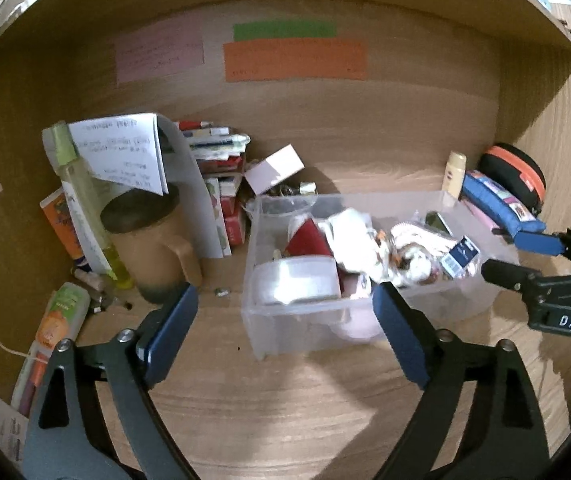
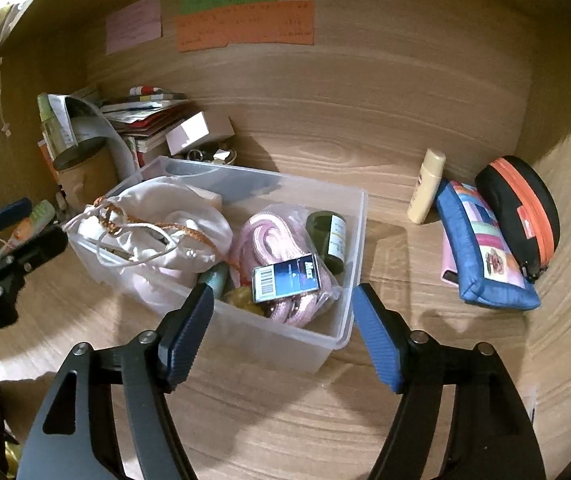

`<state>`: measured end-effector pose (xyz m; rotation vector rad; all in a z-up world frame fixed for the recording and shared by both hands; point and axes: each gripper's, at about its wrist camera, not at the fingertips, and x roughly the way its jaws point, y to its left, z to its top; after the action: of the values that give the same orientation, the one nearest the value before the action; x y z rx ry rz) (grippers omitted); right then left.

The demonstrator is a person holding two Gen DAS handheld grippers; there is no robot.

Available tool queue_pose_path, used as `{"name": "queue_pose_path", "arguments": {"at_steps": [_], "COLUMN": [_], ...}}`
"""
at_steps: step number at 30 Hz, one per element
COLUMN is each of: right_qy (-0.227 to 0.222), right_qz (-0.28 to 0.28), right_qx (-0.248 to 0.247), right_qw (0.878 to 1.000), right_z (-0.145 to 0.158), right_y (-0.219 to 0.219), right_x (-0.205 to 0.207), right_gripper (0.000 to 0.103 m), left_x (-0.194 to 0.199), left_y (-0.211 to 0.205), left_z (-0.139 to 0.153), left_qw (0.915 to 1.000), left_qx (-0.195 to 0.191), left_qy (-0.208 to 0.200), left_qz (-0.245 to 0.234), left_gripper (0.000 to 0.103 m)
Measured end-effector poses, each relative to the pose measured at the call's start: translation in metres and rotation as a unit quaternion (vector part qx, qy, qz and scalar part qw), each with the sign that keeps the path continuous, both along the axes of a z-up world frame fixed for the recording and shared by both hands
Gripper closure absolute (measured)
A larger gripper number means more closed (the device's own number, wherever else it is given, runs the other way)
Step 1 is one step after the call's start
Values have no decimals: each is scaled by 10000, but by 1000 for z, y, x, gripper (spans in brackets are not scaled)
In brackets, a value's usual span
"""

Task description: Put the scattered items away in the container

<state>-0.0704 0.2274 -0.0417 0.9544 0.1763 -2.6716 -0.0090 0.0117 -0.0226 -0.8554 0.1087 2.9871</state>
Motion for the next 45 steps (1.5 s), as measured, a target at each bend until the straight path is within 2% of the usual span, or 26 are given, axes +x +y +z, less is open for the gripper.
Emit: {"name": "queue_pose_path", "arguments": {"at_steps": [3,4,5,21,45], "right_qy": [29,54,105,266,282], "right_qz": [-70,-83,-98,-83,-143], "right_qx": [11,9,-7,-20,-136], "right_qw": [10000,10000,9999,9996,9994], "right_z": [1,1,2,4,6], "right_y": [1,1,1,-6,2], "right_x": [7,9,14,45,48], "right_gripper": [28,21,20,19,19], "left_x": [4,5,6,12,8], "left_y": [1,2,3,6,16], "left_z": [-3,-4,-4,-8,-9], "left_qw": [10000,10000,10000,9998,9997], "left_qx": [-32,-39,-35,123,55], "left_qy": [-44,-49,-52,-155,-184], "left_qz": [34,29,11,68,-115], "left_gripper": [8,8,8,6,6]}}
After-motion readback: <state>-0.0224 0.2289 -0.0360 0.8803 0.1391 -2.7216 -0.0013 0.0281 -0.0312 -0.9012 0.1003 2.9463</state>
